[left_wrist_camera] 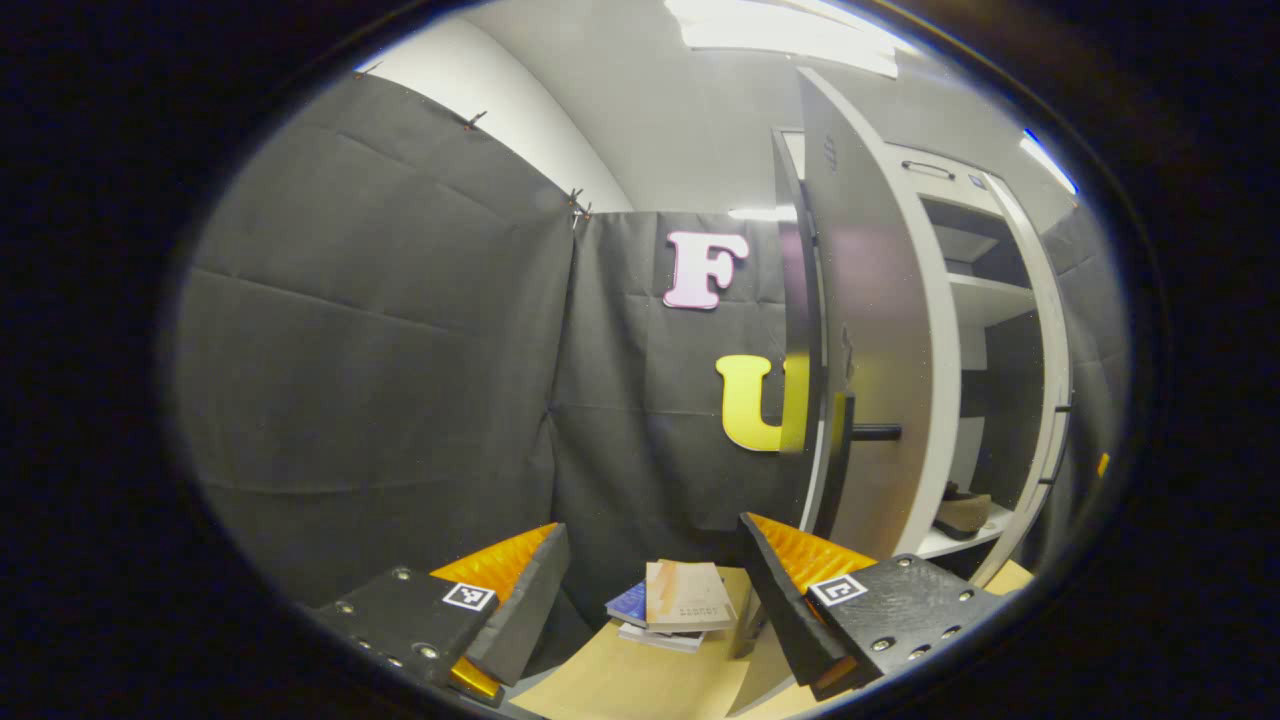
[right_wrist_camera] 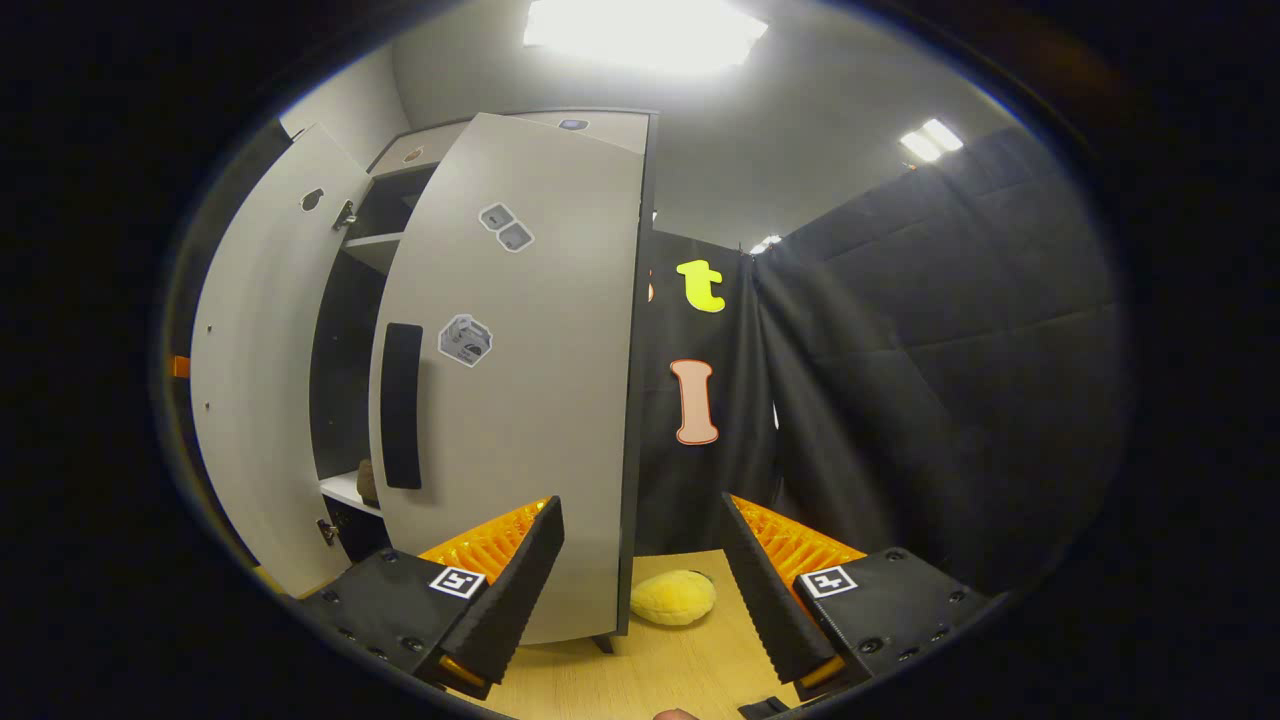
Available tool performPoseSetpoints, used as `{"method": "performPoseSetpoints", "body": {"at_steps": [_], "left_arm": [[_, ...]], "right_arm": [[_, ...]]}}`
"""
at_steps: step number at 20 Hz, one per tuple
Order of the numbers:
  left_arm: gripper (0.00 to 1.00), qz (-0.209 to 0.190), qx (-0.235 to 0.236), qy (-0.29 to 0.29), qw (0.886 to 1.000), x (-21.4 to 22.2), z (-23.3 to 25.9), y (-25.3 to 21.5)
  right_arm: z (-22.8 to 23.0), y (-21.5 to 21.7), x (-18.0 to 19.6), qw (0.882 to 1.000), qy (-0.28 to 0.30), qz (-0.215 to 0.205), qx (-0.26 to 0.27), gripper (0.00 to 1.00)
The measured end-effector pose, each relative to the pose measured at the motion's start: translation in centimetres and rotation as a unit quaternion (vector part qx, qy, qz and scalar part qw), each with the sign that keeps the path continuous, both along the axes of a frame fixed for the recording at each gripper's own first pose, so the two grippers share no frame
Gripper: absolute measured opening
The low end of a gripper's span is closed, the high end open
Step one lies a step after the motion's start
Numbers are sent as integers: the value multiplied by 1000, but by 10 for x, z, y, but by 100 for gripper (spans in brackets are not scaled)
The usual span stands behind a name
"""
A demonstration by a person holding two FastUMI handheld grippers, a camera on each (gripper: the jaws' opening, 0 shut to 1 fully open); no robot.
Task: Grab one shoe with the right hand and put it into the shoe cabinet, grab the other shoe with the left hand and put it into the shoe cabinet; then close the right door with the right hand and the left door with the left hand.
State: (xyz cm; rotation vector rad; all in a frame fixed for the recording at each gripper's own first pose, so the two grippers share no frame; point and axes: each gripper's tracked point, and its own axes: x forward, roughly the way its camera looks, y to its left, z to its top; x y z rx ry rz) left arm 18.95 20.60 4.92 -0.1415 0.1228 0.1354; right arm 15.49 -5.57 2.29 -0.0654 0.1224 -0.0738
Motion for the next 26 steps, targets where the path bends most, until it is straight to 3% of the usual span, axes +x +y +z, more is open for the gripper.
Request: {"method": "performPoseSetpoints", "body": {"at_steps": [4, 7, 9, 10, 19, 26], "left_arm": [[100, -21, -2, -6, 1000, 15, 4, -22], [100, -19, 28, -13, 999, 17, 10, -29], [94, -26, 32, -14, 999, 14, 10, -37], [100, -30, 28, -13, 999, 14, 9, -40], [100, -66, 17, -15, 998, 8, 19, -78], [100, -114, -14, -23, 993, 9, 20, -141]], "right_arm": [[-7, -13, -6, 1000, 6, -2, -4, 98], [-10, -19, -10, 1000, 4, 1, 4, 98], [-12, -17, -11, 1000, 1, 10, 12, 98], [-14, -19, -11, 1000, 2, 10, 12, 98], [-19, -17, -18, 1000, 11, 27, 7, 98], [-15, -25, -28, 1000, 12, 22, -6, 98]]}}
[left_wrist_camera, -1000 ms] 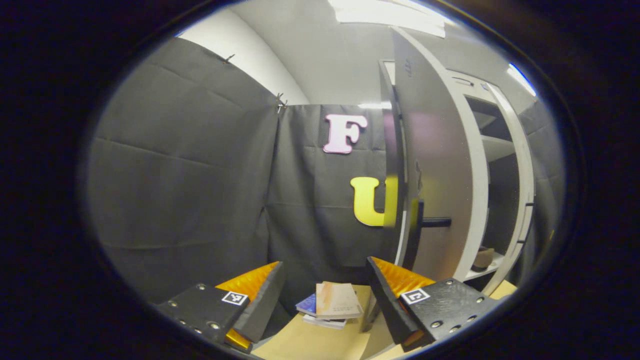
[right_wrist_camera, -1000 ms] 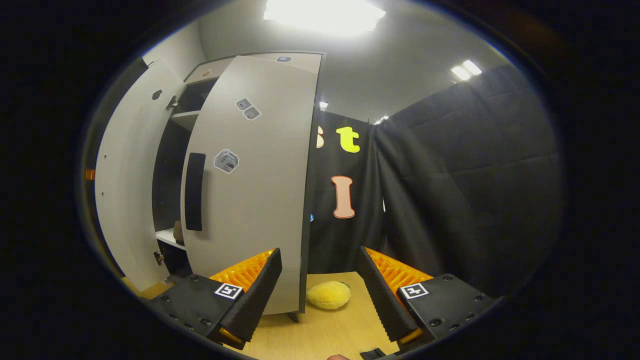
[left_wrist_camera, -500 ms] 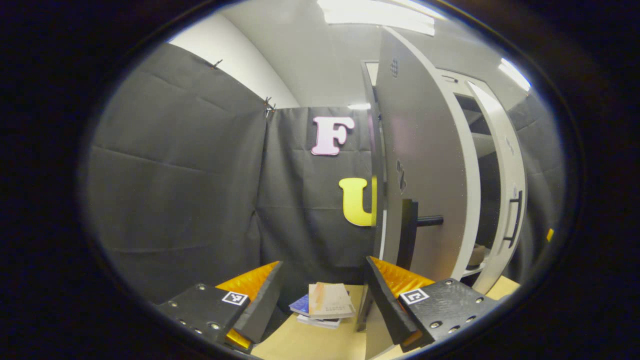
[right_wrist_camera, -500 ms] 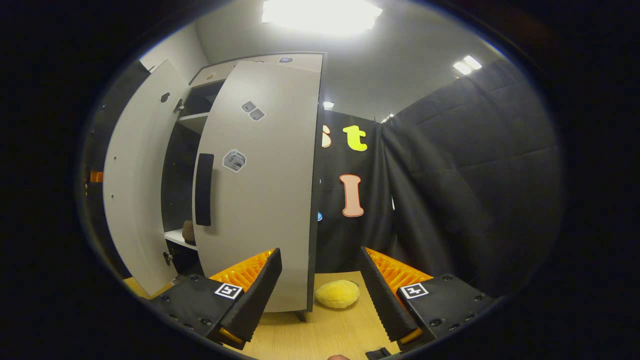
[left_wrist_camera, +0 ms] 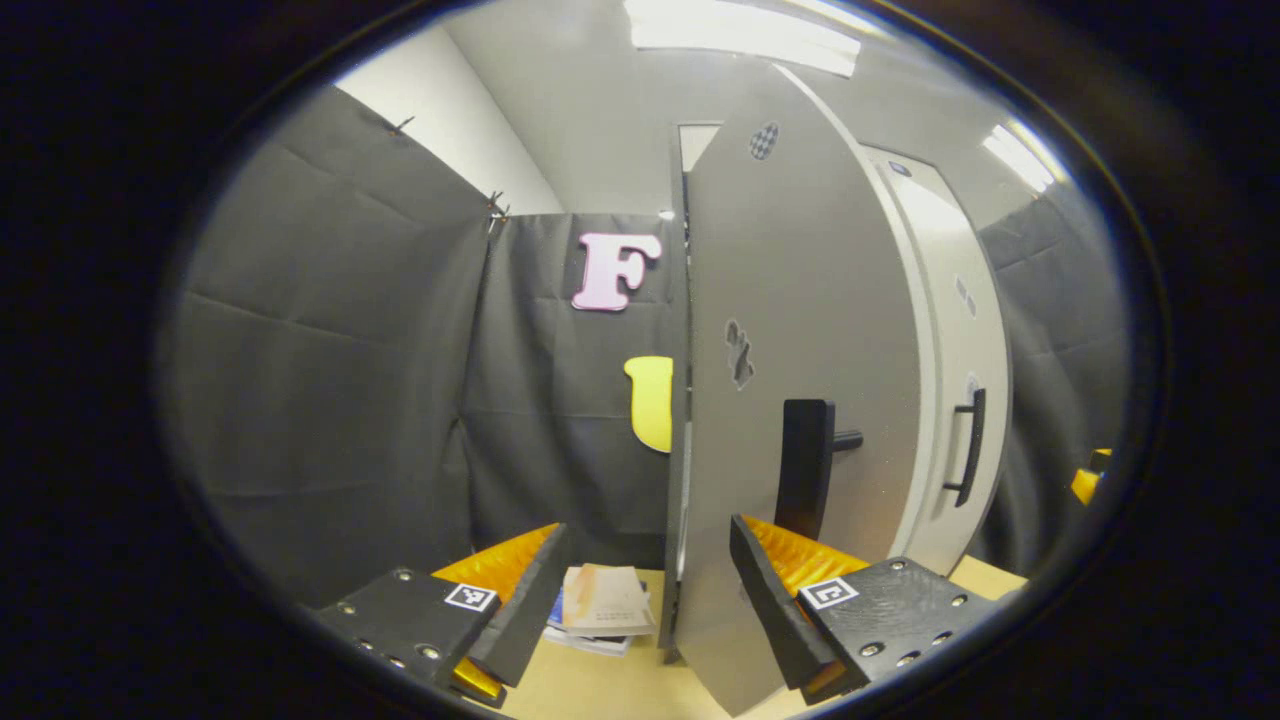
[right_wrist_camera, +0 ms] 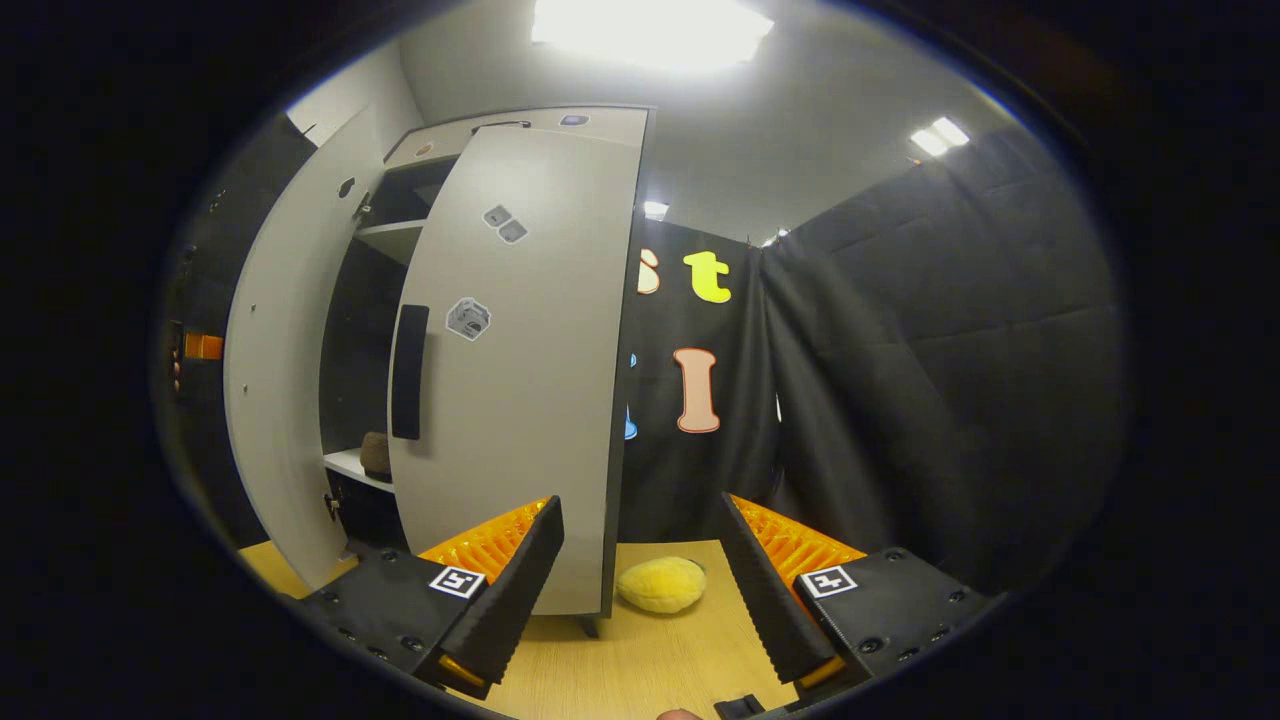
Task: Grab one shoe with the right hand and put it into the shoe cabinet, grab the other shoe with the left hand and put it into the shoe cabinet; then close the right door with the right hand and the left door with the left hand.
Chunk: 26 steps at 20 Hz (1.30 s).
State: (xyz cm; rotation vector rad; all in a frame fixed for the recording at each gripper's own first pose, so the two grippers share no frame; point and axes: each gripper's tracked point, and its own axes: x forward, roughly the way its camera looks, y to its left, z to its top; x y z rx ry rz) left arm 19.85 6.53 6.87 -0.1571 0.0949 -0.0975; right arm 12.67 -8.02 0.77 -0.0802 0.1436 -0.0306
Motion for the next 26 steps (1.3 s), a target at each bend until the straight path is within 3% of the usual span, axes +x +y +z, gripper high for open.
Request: {"method": "performPoseSetpoints", "body": {"at_steps": [4, 5, 6, 12, 19, 26], "left_arm": [[100, -22, -25, 0, 999, 8, 0, -33], [94, -27, -28, 0, 999, 12, 0, -41], [99, -35, -32, 1, 999, 14, -1, -49], [100, -69, -47, -2, 997, 29, 8, -97], [99, -47, 0, -16, 999, 36, 1, -124], [99, -37, 41, -28, 998, 13, 7, -102]], "right_arm": [[-1, -6, -2, 1000, 3, -6, -9, 99], [-1, -8, -3, 1000, 4, -7, -10, 98], [-2, -10, -3, 1000, 5, -10, -11, 98], [-9, -21, -1, 1000, 10, -18, -2, 98], [-26, -17, 1, 1000, 26, -12, 13, 98], [-2, -7, 0, 999, 8, 6, 50, 98]]}}
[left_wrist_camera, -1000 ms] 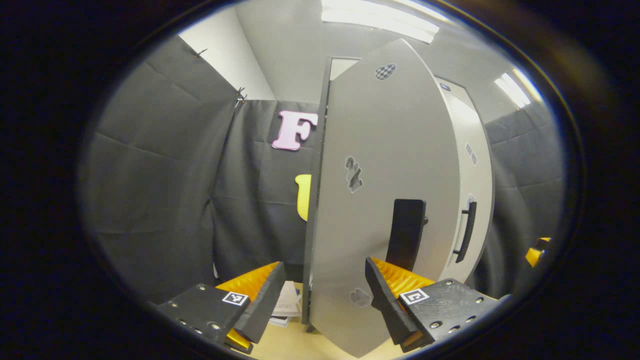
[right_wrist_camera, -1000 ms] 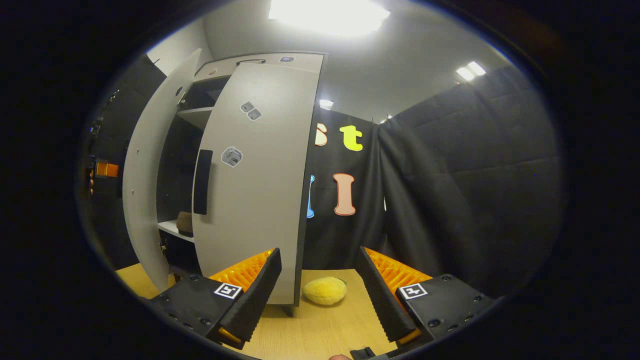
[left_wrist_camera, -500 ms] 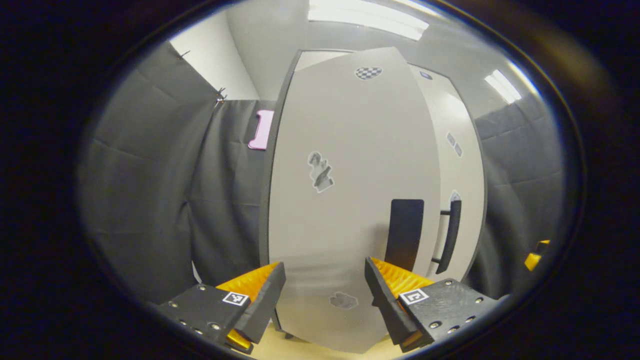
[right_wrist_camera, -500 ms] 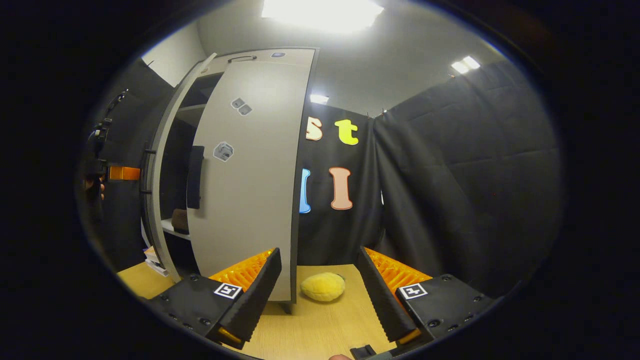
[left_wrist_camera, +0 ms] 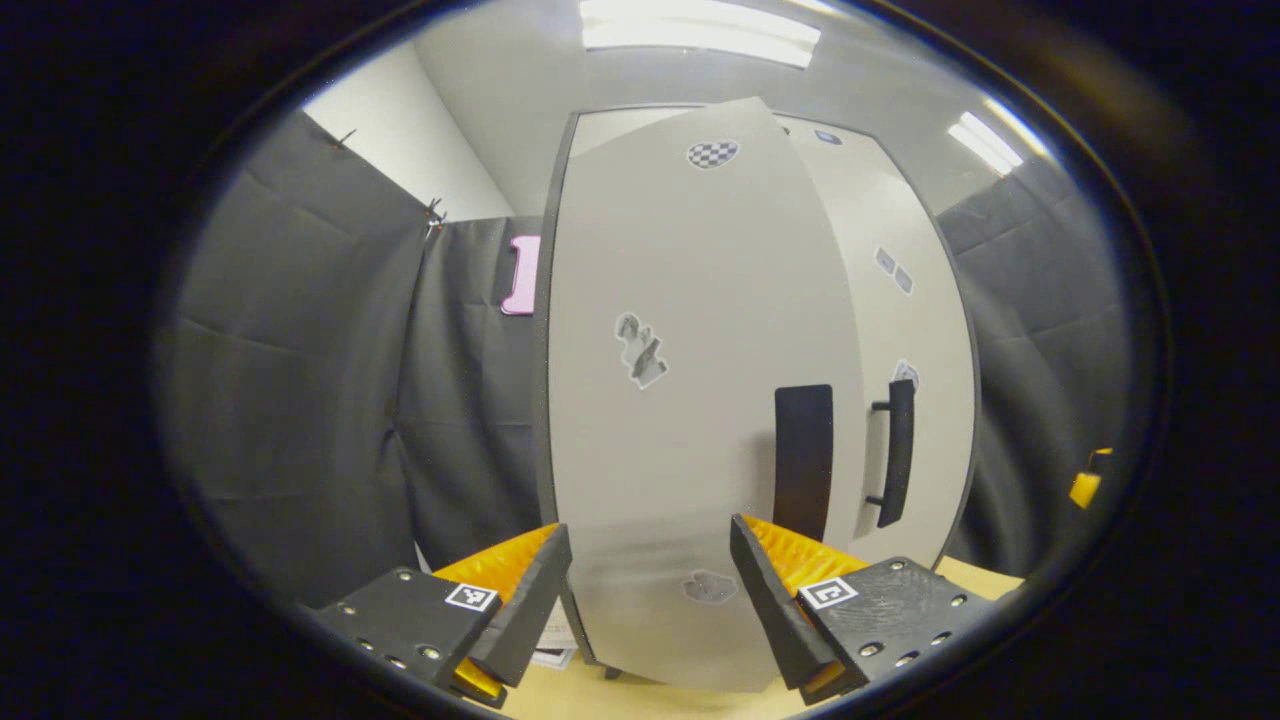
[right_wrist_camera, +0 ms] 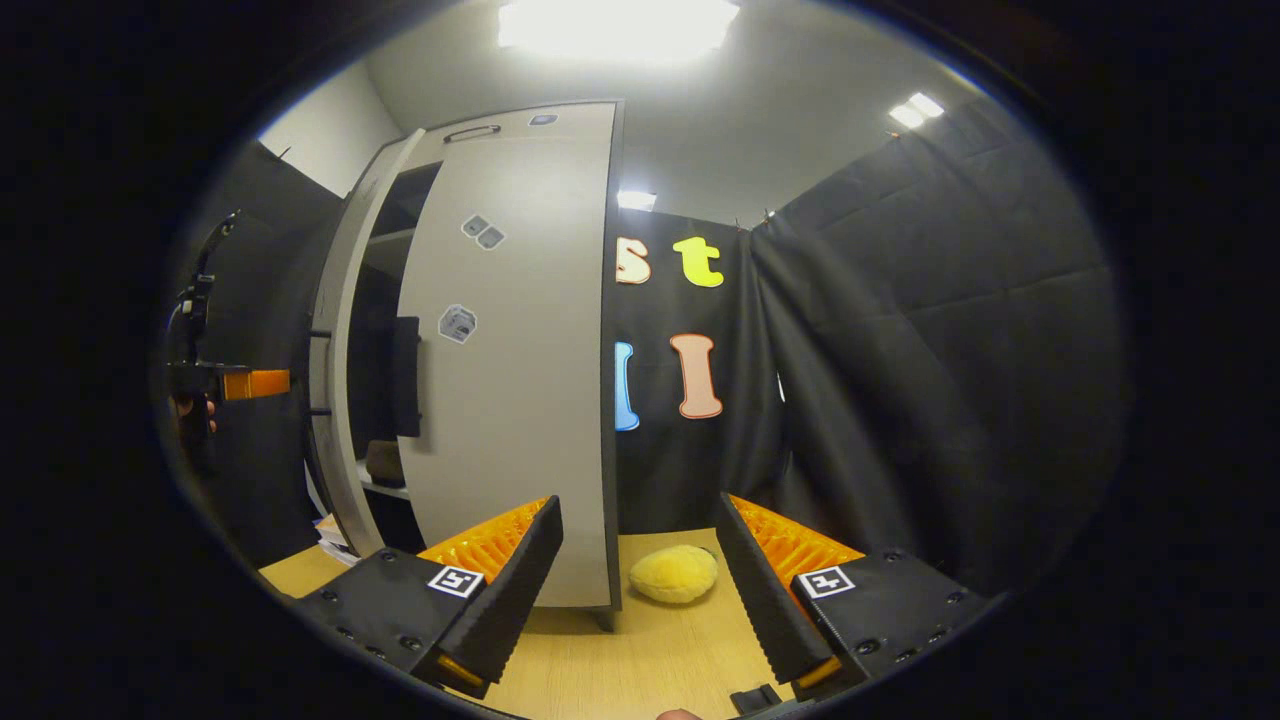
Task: Grab one shoe with the right hand and put it into the shoe cabinet, grab the other shoe with the left hand and put it into the shoe cabinet; then close the right door with the right hand and the left door with the left hand.
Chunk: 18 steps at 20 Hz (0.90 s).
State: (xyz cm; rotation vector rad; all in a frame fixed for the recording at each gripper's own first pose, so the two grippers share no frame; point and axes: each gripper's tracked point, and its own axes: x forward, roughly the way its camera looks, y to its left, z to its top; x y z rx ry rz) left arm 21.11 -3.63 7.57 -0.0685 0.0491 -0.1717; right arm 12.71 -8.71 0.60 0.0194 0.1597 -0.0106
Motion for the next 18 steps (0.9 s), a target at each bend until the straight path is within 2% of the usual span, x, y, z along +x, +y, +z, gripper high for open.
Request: {"method": "performPoseSetpoints", "body": {"at_steps": [4, 6, 11, 14, 18], "left_arm": [[99, 21, 9, -5, 1000, -53, 0, 33], [87, 29, 10, -2, 1000, -79, -5, 48], [87, 47, 20, 2, 999, -124, -6, 84], [87, 55, 20, -1, 998, -135, -5, 92], [87, 63, 43, -2, 997, -161, -14, 108]], "right_arm": [[22, 10, -11, 1000, -20, 16, -1, 98], [30, 19, -19, 999, -26, 28, -1, 98], [43, 36, -40, 998, -36, 48, -10, 98], [48, 42, -53, 997, -41, 55, -15, 98], [50, 42, -67, 997, -43, 55, -16, 98]]}}
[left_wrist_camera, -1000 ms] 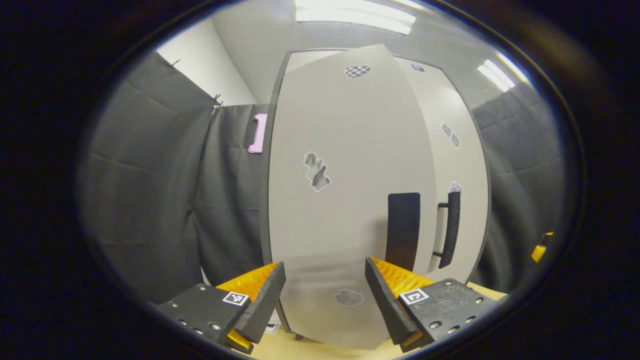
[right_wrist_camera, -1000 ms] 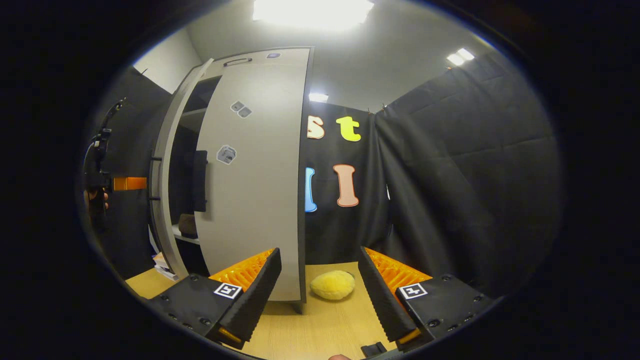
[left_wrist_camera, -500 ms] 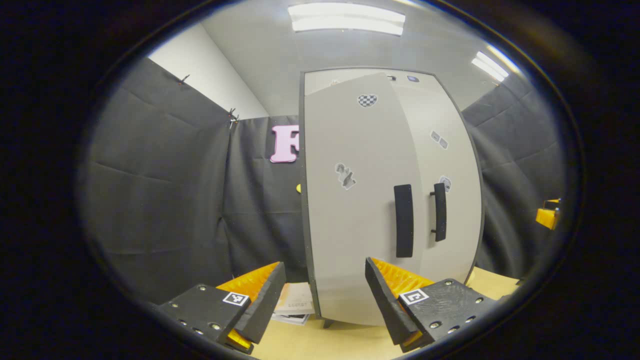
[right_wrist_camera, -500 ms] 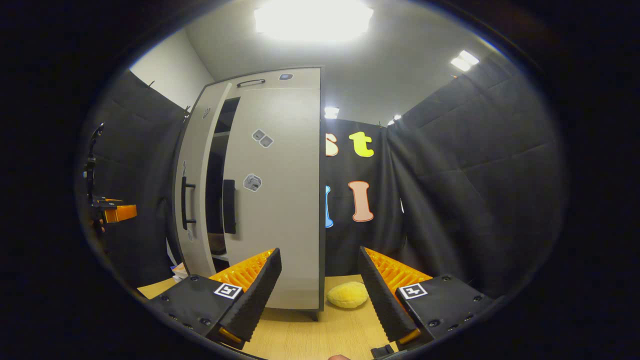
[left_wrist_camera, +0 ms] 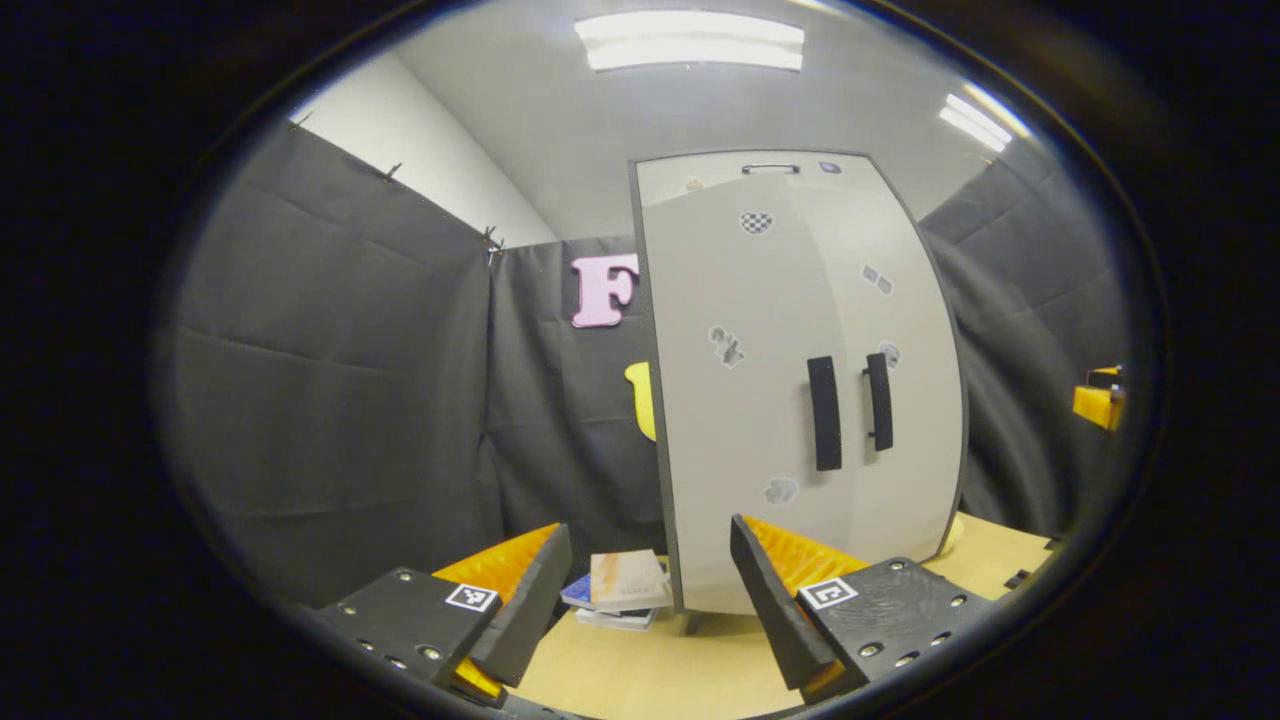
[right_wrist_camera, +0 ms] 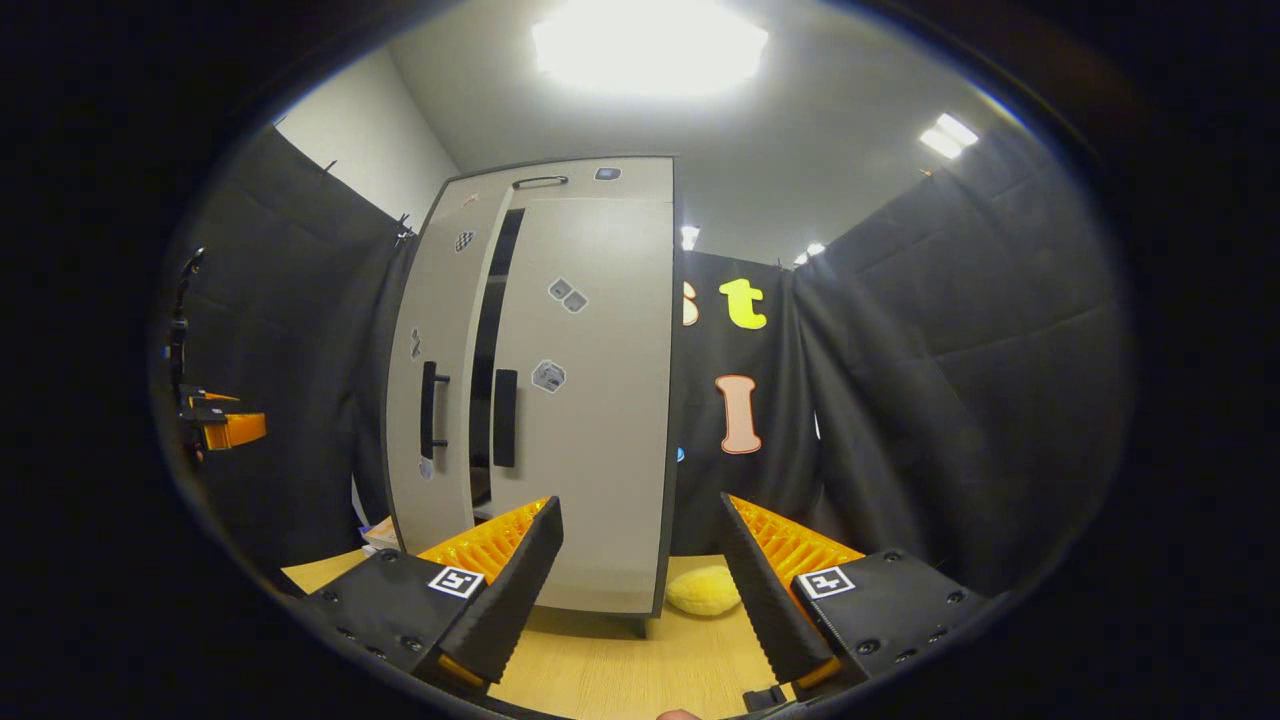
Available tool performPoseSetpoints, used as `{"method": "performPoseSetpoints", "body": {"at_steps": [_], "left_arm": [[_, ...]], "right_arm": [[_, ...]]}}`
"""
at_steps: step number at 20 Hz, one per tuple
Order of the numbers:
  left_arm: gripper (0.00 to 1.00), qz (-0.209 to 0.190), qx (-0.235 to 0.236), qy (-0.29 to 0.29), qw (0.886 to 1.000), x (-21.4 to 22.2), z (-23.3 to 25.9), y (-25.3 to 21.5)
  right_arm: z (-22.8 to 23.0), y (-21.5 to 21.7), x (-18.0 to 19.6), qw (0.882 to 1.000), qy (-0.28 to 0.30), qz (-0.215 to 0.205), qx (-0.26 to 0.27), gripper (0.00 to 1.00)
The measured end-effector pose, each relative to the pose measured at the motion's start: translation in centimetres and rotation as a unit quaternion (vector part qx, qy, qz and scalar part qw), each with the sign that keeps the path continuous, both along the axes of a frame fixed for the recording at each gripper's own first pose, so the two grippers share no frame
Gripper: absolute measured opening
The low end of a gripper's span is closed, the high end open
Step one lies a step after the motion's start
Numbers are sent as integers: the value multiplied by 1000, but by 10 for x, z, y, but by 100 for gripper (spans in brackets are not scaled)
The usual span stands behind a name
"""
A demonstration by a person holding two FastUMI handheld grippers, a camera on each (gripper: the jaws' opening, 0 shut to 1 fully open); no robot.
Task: Grab one shoe with the right hand and put it into the shoe cabinet, grab the other shoe with the left hand and put it into the shoe cabinet; then close the right door with the right hand and the left door with the left hand.
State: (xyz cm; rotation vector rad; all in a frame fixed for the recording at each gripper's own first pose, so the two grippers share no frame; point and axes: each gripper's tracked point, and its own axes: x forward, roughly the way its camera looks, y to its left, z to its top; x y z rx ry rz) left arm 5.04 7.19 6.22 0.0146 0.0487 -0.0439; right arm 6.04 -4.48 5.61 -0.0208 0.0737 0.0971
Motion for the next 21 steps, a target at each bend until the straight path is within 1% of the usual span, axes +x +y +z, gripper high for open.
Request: {"method": "performPoseSetpoints", "body": {"at_steps": [2, 3, 6, 10, 12, 15, 16, 17, 19, 21], "left_arm": [[87, 8, 6, 1, 1000, -10, -5, 6], [93, 10, 2, 3, 1000, -14, -7, 7], [93, 12, -10, 4, 1000, -22, -12, 7], [93, 19, 7, -5, 1000, -32, -8, 14], [93, 19, 4, -8, 1000, -34, -4, 17], [99, 26, -4, -13, 1000, -37, -1, 26], [99, 27, -4, -12, 1000, -39, -1, 29], [87, 29, -3, -10, 1000, -40, -2, 31], [99, 32, 2, -6, 999, -40, -3, 37], [99, 34, 4, 0, 999, -44, -5, 41]], "right_arm": [[0, -2, -3, 1000, -1, -3, 1, 98], [1, -3, -5, 1000, -3, -3, 1, 98], [1, -5, -9, 1000, -7, -6, 2, 98], [1, -12, -10, 1000, -8, -14, 2, 98], [2, -12, -9, 1000, -8, -16, 8, 98], [4, -12, -10, 1000, -9, -19, 10, 98], [4, -12, -10, 1000, -10, -20, 10, 98], [4, -10, -10, 1000, -11, -19, 9, 98], [5, -7, -10, 1000, -12, -19, 7, 98], [6, -8, -10, 1000, -13, -20, 6, 98]]}}
